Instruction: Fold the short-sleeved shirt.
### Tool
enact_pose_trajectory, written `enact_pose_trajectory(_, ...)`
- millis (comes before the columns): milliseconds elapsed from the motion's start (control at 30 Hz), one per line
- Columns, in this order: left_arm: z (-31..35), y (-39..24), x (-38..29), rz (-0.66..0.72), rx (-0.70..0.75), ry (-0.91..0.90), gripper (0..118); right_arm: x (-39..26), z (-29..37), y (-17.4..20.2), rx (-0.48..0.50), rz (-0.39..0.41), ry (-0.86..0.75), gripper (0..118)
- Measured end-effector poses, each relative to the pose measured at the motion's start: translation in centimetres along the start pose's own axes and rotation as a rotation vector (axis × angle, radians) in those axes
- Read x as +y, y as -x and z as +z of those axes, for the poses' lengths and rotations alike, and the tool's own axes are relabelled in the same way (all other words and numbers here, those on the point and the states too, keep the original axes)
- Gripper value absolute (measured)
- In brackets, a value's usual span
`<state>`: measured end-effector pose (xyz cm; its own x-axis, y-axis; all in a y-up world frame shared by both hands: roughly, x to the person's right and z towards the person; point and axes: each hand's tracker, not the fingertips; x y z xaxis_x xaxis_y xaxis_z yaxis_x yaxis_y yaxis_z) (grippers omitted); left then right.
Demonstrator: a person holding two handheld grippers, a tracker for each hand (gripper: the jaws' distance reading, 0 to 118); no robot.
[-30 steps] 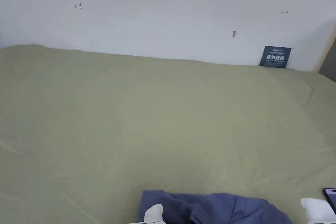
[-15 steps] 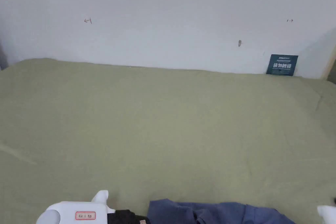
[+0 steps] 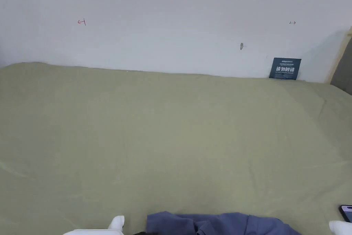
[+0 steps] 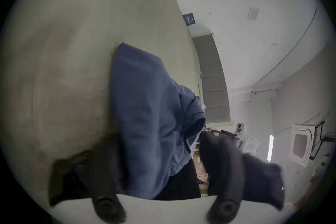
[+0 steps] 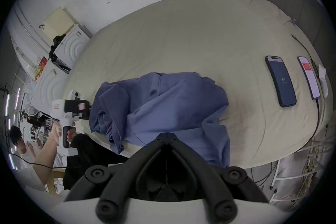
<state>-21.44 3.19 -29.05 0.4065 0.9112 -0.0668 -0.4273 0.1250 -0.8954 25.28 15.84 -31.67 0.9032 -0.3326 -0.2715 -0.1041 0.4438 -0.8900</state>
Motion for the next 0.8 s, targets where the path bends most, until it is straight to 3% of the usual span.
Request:
enact_pose_trajectory(33,-0.3,-0.2,-0.1,0.029,0.069,-0.013,10,0.0,-0.1,0.0,0.001,0.0,0.005,0)
enact_pose_trajectory(67,-0.4,-0.4,-0.3,0.04,0.121,-0.032,12,-0.1,-0.2,0.1,-0.004,0.003,0.01,0)
enact_pose_trajectory(200,3.0,0.8,1.4,0.108,-0.023,-0.114,11,0.1,-0.1,0.7,-0.013,0.022,0.01,0)
enact_pose_trajectory(367,10.2,-3.0,3.3,-0.013,0.106,-0.212,11,1.3,-0.3,2.0,0.015,0.059,-0.011,0)
enact_pose_trajectory(500,17.0,-7.0,4.2,-0.094,0.377,-0.289,11,2.2,-1.5,3.3,0.042,0.079,-0.008,0)
enact_pose_trajectory(667,22.2,-11.7,1.6,-0.112,0.462,-0.439,11,2.2,-3.2,4.3,0.071,0.106,0.023,0)
enact_pose_trajectory(800,21.9,-12.8,0.9,-0.123,0.463,-0.427,11,2.0,-4.0,4.4,0.063,0.112,0.044,0)
